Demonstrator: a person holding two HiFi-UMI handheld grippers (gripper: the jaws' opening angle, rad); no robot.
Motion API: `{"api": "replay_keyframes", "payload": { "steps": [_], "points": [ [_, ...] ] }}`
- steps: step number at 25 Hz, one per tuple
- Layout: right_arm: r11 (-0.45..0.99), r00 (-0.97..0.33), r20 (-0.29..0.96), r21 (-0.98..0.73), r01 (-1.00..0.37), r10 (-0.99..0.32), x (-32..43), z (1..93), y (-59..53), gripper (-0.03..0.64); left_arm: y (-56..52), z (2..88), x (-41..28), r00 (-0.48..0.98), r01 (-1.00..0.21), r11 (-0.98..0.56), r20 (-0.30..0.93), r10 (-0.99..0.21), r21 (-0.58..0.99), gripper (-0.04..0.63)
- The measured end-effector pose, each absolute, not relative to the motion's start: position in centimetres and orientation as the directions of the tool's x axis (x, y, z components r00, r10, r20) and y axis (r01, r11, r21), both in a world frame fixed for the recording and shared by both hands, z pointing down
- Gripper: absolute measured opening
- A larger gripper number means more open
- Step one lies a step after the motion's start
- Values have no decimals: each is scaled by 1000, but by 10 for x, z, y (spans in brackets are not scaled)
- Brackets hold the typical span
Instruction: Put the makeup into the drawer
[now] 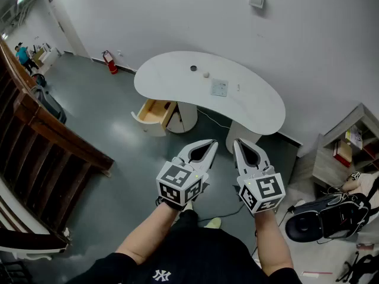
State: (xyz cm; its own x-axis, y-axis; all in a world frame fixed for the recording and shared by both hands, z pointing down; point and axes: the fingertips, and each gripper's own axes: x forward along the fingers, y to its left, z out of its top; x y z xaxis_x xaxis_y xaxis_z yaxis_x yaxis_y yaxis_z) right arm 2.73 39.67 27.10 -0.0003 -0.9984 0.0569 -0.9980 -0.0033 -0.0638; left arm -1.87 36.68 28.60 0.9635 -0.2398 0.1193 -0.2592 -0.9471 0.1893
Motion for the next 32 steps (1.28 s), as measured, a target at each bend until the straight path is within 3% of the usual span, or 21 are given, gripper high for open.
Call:
{"api": "replay_keyframes", "payload": {
  "steps": [11,16,22,32],
  "points": [
    [-14,8,62,-87,-996,-998,30,275,356,12,323,293,-14,968,-236,-949,132,-211,211,9],
    [67,-67,-7,-273,-960,-998,30,274,326,14,290,298,-14,972,-226,-944,124,-201,242,9],
    [47,-32,-47,-359,-932,-998,45,270,288,14,240,304,-19,969,-240,-936,127,-213,258,9],
    [12,-14,3,-394,-919,-1000,41,290,221,15,156,314,-41,966,-257,-928,111,-235,271,9]
  ]
}}
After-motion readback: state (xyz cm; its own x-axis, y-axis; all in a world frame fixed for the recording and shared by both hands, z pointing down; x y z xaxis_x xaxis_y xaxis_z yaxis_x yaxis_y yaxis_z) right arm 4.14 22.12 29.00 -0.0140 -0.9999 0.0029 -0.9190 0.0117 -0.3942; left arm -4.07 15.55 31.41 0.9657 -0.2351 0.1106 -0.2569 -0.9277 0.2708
